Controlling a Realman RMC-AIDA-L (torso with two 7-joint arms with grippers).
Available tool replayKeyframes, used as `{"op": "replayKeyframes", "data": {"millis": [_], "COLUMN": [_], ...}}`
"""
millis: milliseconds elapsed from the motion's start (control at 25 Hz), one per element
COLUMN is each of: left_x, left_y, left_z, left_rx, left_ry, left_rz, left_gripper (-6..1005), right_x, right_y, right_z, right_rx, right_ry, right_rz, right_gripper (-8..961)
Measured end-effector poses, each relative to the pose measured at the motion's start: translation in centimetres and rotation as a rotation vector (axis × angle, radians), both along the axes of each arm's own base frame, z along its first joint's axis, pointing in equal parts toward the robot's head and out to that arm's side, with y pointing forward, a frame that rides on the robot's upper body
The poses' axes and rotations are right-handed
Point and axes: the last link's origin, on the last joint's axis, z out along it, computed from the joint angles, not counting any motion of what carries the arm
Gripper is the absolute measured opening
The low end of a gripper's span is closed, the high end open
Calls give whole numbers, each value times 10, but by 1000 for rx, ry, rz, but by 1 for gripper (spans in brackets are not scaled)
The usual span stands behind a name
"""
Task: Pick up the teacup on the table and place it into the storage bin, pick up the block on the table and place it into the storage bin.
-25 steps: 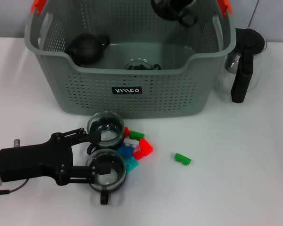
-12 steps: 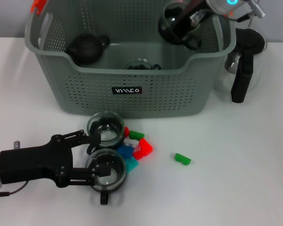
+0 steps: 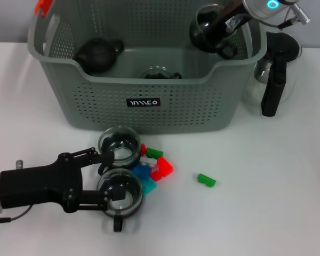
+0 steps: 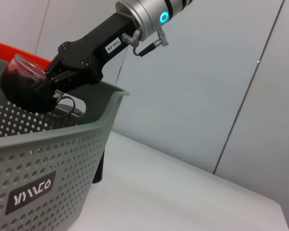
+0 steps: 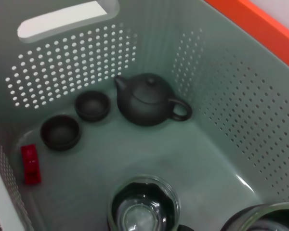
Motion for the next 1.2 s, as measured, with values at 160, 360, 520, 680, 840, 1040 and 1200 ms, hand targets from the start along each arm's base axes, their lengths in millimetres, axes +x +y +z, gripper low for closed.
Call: {"op": "replayKeyframes", "data": {"millis": [160,360,520,680,840,1040,1200], "left_x": [0,0,0,0,0,0,0], "left_y": [0,0,0,0,0,0,0], "left_z": [0,0,0,0,0,0,0], "left_rx": [0,0,1,2,3,3,4], "left_ry": [0,0,0,0,0,1,1], "left_rz": [0,0,1,1,2,2,3], "left_gripper": [933,933,933,933,933,932,932], "right_x": [2,2,2,2,2,2,1], "right_y": [-1,-2,-2,-3,-2,-2,-2], "right_z": [-2,-3,-4,-4,-4,-4,-4], "right_rx": [-1,-2,-5,-6,-4,-2,-3], "right_ry": [-15,-27,-26,-25,-25,-24,-25], "right_rz": [0,3,3,3,5,8,10], "right_gripper": [55,55,55,56,56,56,56]}}
